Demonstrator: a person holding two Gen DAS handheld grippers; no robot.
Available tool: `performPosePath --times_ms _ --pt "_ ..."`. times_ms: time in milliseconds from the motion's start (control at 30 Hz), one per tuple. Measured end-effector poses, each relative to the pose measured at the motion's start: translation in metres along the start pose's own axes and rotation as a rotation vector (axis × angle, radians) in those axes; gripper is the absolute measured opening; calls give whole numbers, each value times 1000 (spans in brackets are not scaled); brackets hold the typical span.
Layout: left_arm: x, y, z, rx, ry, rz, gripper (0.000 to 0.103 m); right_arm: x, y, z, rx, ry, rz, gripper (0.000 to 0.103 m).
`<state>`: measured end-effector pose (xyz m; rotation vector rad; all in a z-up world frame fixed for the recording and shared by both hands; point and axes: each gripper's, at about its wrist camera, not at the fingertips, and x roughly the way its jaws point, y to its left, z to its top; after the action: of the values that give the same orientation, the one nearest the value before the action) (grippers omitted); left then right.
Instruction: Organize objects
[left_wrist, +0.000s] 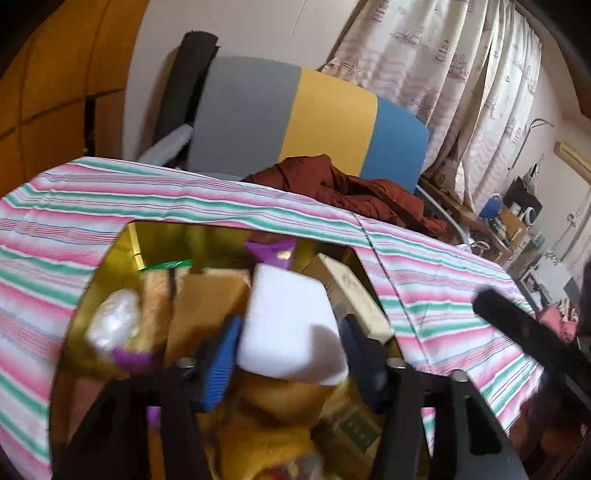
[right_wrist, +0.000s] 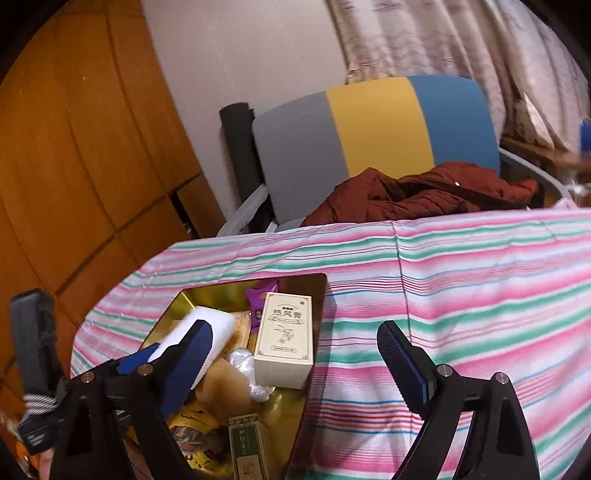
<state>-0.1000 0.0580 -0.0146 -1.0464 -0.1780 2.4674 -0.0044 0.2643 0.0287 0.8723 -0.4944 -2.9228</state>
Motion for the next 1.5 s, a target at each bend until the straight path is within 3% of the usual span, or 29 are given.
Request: performPosePath --times_ms 67,133,233,367,433,500,600,867,967,1200,1367,1500 --pt "13 -1 10 6 28 49 50 0 -3 -2 9 15 -3 91" --pt "14 -1 21 -2 -12 68 50 -3 -8 -3 20 18 6 91" --pt "7 2 30 -17 -45 171 57 -9 -12 -6 20 11 -2 91" --pt "-26 10 21 -68 -114 117 59 -12 -17 -10 39 22 27 91" --pt "-40 6 10 -21 -136 156 59 -12 -19 -13 48 27 39 91" --pt "-45 0 0 23 -127 214 59 -11 -18 -15 52 34 49 91" --pt "-42 -4 -11 55 -98 199 59 -8 -17 -18 59 41 62 91" --pt "22 -10 -5 114 44 279 59 -14 -15 -19 53 40 64 91" --pt "4 -8 -9 47 12 198 59 -18 -18 -19 48 41 67 92" --pt "-50 -11 -34 11 -31 132 60 -18 -8 -21 1 53 53 103" --pt "-79 -3 -44 -35 -14 253 60 -19 15 -23 -100 73 13 103" --pt "-99 -4 -48 -22 -31 289 60 -17 36 -28 -194 80 -70 103"
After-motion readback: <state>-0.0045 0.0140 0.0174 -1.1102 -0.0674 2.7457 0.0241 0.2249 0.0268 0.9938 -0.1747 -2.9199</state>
